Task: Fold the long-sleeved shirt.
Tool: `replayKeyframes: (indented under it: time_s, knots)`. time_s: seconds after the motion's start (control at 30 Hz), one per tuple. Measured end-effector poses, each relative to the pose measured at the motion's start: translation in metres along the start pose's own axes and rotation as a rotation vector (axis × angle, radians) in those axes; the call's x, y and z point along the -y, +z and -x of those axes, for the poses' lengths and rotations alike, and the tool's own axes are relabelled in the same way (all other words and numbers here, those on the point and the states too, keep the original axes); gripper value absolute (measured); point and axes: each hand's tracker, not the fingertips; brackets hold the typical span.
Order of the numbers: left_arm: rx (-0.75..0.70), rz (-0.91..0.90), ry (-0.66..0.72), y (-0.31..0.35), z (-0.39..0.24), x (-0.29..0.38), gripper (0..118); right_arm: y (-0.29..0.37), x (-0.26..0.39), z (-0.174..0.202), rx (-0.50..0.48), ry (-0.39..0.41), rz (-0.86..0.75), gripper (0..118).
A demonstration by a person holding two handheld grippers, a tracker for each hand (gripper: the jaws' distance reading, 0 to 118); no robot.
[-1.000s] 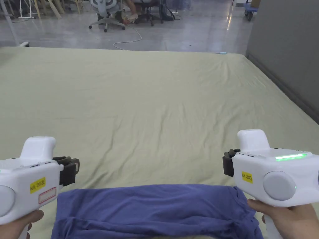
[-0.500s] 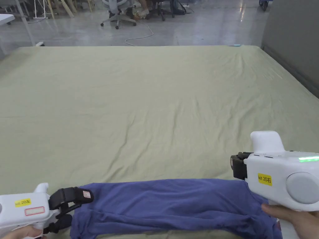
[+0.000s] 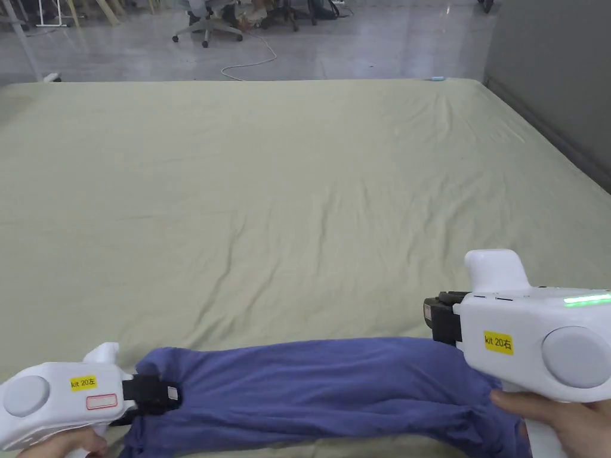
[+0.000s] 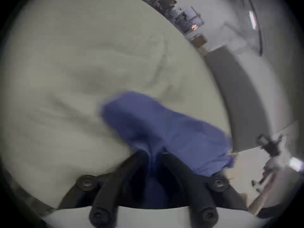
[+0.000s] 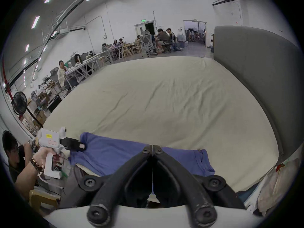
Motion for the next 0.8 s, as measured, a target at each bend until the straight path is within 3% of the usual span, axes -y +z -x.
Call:
replayKeyframes:
  time_s: [0.03, 0.07, 0.17, 0.37, 0.6, 0.67, 0.8]
  knots:
    - [0.188, 0.003, 0.082, 0.005, 0.012, -0.005, 3, -0.001, -0.001, 0.000, 0.001, 0.002, 0.002, 0]
    - [0.228, -0.016, 0.142, 0.007, 0.013, -0.006, 3, -0.001, -0.001, -0.001, -0.001, 0.002, 0.003, 0]
    - [0.200, -0.063, 0.079, 0.017, -0.009, 0.003, 3, 0.000, -0.002, 0.001, -0.001, -0.004, -0.002, 0]
    - [0.221, -0.154, 0.137, 0.045, 0.007, -0.021, 3, 0.008, -0.003, -0.002, 0.000, 0.014, 0.005, 0]
    - [0.013, -0.277, 0.201, 0.103, 0.045, -0.029, 3, 0.004, -0.004, -0.010, -0.006, -0.025, -0.008, 0]
    - [0.104, -0.285, 0.194, 0.111, 0.053, -0.038, 3, 0.002, -0.003, -0.009, -0.013, -0.025, -0.003, 0]
    - [0.300, -0.295, 0.075, 0.121, -0.026, -0.028, 3, 0.000, 0.001, -0.007, -0.026, -0.025, 0.005, 0]
